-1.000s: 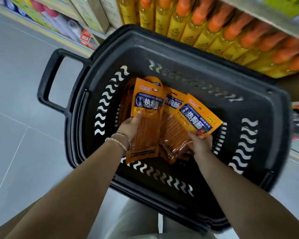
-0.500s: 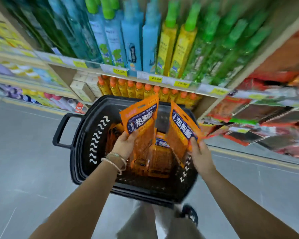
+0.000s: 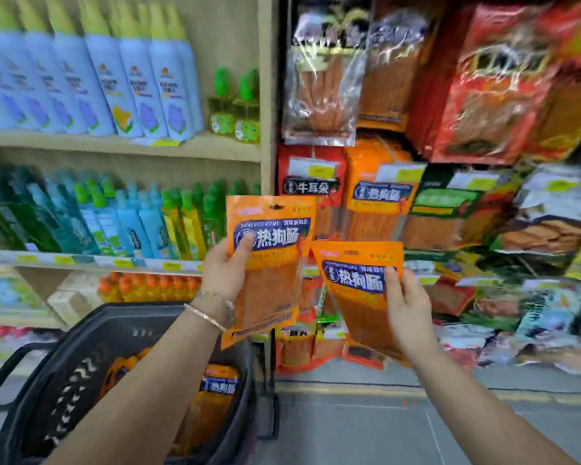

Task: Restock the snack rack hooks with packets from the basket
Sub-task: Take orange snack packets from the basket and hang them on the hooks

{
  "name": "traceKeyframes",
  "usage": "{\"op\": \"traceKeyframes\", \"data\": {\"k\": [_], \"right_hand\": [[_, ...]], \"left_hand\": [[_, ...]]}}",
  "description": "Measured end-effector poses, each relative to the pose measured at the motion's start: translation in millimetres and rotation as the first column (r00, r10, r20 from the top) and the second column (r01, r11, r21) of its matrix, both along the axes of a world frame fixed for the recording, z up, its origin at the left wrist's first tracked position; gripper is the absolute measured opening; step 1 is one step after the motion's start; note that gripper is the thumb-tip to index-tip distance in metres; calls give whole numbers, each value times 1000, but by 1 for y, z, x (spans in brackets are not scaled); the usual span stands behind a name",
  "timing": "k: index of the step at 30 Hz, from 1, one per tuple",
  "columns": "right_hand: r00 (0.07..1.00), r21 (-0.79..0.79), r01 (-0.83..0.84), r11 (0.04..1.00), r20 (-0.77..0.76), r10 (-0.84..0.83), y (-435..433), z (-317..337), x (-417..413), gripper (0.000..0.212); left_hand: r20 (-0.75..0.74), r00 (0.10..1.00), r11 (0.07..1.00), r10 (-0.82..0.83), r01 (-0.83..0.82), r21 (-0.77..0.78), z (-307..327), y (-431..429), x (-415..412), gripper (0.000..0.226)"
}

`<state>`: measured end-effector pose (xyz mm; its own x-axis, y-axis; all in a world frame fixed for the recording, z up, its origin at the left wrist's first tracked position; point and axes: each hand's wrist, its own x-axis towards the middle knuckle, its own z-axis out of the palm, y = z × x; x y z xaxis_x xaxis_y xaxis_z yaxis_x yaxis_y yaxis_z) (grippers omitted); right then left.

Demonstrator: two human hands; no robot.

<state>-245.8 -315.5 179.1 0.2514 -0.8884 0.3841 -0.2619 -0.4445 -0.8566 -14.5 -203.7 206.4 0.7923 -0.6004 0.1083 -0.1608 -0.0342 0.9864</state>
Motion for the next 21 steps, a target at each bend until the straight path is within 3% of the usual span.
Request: {"op": "traceKeyframes", "data": {"k": [6,10,21], "right_hand": [[986,-171,126,977,129,-104,-61,78,-47,31],[962,-143,142,979,254,-102,-105,126,-48,16],[866,-90,65,994,500,-11,-212,242,10,21]], "left_hand": [[107,991,985,83,-65,-157,77,-57,-32,30],[151,985,977,82,-49,-210,122,-89,-37,23],[190,977,935,100,-27,-352,190,-181,-17,33]]}}
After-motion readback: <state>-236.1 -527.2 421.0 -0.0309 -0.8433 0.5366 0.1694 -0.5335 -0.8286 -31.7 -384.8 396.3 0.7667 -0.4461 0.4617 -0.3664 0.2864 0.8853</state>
